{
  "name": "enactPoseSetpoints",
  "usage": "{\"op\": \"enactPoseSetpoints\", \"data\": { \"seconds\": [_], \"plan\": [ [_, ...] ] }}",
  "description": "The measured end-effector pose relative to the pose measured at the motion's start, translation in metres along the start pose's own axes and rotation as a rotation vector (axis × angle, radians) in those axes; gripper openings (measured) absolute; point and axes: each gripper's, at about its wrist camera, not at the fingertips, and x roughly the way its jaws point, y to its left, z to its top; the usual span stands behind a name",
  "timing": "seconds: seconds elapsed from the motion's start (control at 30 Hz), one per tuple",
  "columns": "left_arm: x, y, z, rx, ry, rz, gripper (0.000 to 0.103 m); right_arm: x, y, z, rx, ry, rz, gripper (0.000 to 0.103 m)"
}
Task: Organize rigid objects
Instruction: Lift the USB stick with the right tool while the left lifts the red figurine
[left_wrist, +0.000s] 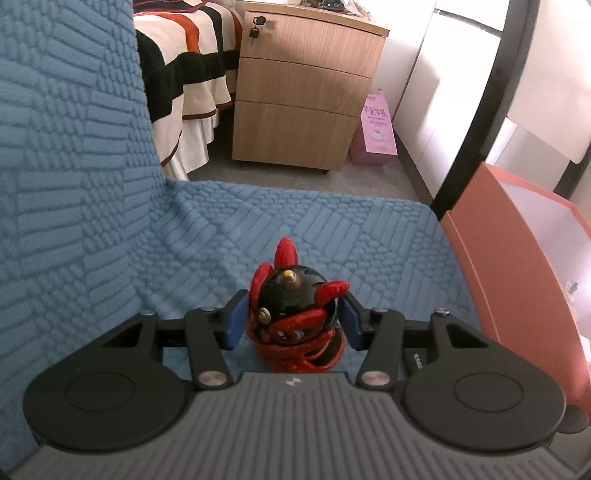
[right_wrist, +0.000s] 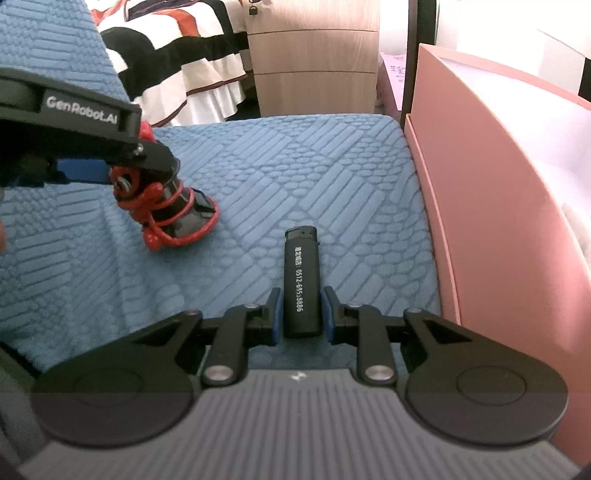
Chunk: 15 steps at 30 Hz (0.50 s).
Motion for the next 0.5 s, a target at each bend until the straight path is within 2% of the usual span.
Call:
{"op": "enactPoseSetpoints", "data": {
  "seconds": [0.3,0.5],
  "plan": [
    [-0.03,-0.009,-0.033,-0.021,-0.001,-0.036,0.058,-0.017,0.008,-0.017,-0.026,0.021,0.014,0.025],
    [-0.044,-0.008,-0.053,-0.044,-0.002,-0.022,0.058,-0.026,0.007,-0.028,-0.027,0.041,0.007,0.025]
  ]
}}
